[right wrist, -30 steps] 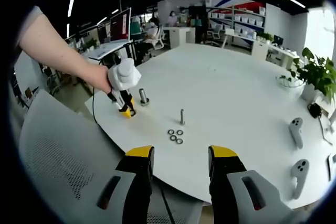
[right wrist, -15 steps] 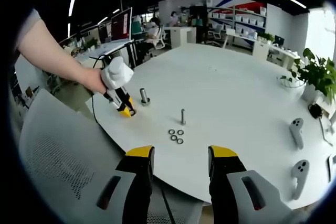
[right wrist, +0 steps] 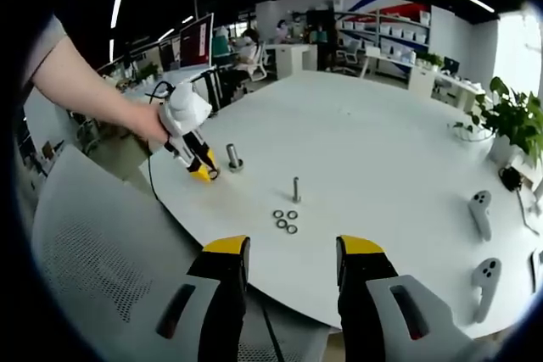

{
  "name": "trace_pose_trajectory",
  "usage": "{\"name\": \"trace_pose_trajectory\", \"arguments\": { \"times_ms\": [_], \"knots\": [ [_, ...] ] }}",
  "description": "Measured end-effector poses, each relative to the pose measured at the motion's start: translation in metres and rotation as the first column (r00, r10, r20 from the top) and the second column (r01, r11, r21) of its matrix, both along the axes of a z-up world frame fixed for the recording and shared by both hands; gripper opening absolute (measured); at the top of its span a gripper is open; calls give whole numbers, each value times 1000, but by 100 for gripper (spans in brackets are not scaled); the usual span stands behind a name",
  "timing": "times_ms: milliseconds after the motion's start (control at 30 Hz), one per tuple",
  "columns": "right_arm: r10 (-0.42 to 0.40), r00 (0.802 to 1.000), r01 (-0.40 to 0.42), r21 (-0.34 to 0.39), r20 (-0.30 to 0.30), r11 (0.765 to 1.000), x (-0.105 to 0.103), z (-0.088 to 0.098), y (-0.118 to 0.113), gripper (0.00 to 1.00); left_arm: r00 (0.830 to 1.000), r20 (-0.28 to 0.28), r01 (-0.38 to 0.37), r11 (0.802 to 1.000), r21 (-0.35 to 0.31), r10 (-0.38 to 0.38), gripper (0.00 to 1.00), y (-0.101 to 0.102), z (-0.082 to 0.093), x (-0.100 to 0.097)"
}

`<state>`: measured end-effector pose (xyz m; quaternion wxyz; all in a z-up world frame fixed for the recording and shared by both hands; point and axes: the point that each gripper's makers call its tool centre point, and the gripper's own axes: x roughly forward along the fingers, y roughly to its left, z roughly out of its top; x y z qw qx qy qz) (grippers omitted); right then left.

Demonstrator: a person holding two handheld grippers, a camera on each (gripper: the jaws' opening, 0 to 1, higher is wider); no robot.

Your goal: Place the washer onto the threaded stud by aligning its center hole with the stud, sliding it down to the base, and recovering from edge contact or off-axis alignment until the washer reaches the visible bottom stop.

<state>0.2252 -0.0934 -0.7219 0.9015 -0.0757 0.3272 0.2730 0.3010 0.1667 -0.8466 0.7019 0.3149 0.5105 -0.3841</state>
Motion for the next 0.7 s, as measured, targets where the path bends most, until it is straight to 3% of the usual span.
{"name": "trace_pose_trajectory", "arguments": {
  "times_ms": [133, 700],
  "knots": [
    [-2, 1000, 2, 2, -1, 1000, 0, 0, 0, 43, 998, 23, 56, 998, 7, -56, 19, -2, 11, 6],
    [-7, 1000, 7, 1, 0, 1000, 1, 0, -1, 43, 993, 74, 93, 996, -12, -92, 19, -12, 50, 35]
  ]
}}
